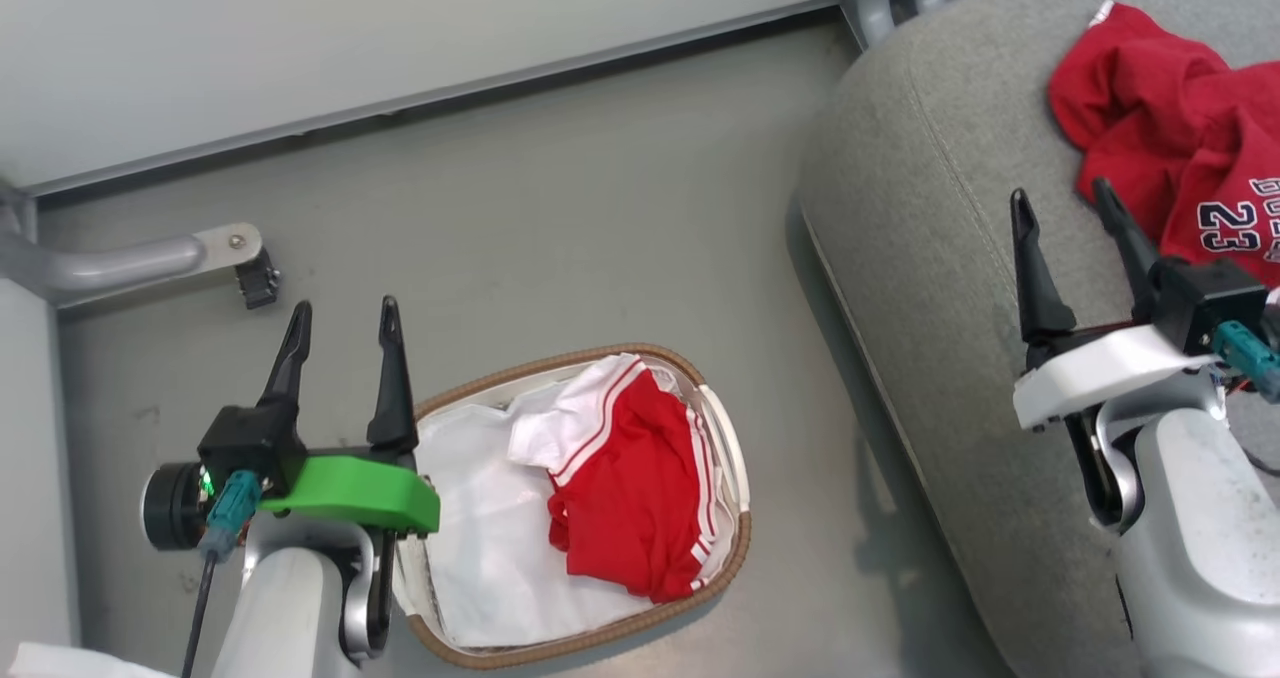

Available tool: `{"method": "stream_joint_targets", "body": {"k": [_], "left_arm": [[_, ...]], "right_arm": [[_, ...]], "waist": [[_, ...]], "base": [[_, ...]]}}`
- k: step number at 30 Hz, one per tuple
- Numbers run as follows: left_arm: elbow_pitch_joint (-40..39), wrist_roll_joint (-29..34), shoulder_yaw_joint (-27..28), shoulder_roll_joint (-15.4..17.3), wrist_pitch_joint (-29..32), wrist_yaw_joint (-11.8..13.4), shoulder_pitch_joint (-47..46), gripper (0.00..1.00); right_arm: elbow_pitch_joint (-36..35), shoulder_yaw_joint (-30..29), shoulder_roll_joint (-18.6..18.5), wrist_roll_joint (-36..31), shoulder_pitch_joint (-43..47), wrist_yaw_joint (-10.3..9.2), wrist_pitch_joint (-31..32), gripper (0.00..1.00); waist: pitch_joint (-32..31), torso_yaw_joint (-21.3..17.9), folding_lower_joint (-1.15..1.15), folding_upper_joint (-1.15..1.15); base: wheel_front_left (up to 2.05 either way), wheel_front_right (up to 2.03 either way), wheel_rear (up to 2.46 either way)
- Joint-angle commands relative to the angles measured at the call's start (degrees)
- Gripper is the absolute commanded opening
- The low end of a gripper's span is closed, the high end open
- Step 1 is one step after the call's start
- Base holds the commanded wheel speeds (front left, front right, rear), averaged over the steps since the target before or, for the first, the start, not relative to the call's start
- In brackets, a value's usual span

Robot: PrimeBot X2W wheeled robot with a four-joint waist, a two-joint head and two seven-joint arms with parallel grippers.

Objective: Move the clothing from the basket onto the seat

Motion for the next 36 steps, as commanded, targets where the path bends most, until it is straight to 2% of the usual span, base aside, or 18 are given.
{"method": "stream_joint_targets", "body": {"k": [1, 6, 10, 23, 29, 36], "left_arm": [[0.10, -0.05, 0.63, 0.12, -0.01, 0.45, 1.52, 1.00], [0.35, -0.52, 2.91, 0.12, -0.01, 1.51, 4.56, 1.00], [0.36, -0.38, 4.02, 0.13, -0.01, 1.17, 7.15, 1.00], [0.87, -1.69, 4.66, 0.13, -0.01, 1.92, 13.08, 1.00], [1.01, -2.56, 2.97, 0.14, -0.01, 1.12, 11.57, 1.00], [3.72, -3.62, -1.24, 0.13, -0.01, 0.01, 6.19, 1.00]], "right_arm": [[0.22, 0.18, 0.10, 0.38, 1.52, -0.08, -0.01, 1.00], [1.40, 0.97, 0.70, 0.92, 4.28, -0.07, -0.01, 1.00], [1.82, 0.68, 1.31, 1.45, 6.29, -0.08, -0.01, 1.00], [3.35, 2.55, 2.64, 1.97, 12.03, -0.08, -0.01, 1.00], [2.61, 2.83, 2.50, 1.83, 10.54, -0.07, -0.01, 1.00], [-0.31, 2.91, 3.05, 1.49, 6.51, -0.07, -0.01, 1.00]], "waist": [[-2.67, 2.53, 0.00, 0.00], [-4.98, 4.33, 0.00, 0.00], [-6.52, 4.93, 0.00, 0.00], [-9.87, 4.59, 0.00, 0.00], [-8.13, 3.69, 0.00, 0.00], [-1.63, 1.04, 0.00, 0.00]], "base": [[0.00, 0.00, 0.00], [0.00, 0.00, 0.00], [0.00, 0.00, 0.00], [0.00, 0.00, 0.00], [0.00, 0.00, 0.00], [0.00, 0.00, 0.00]]}}
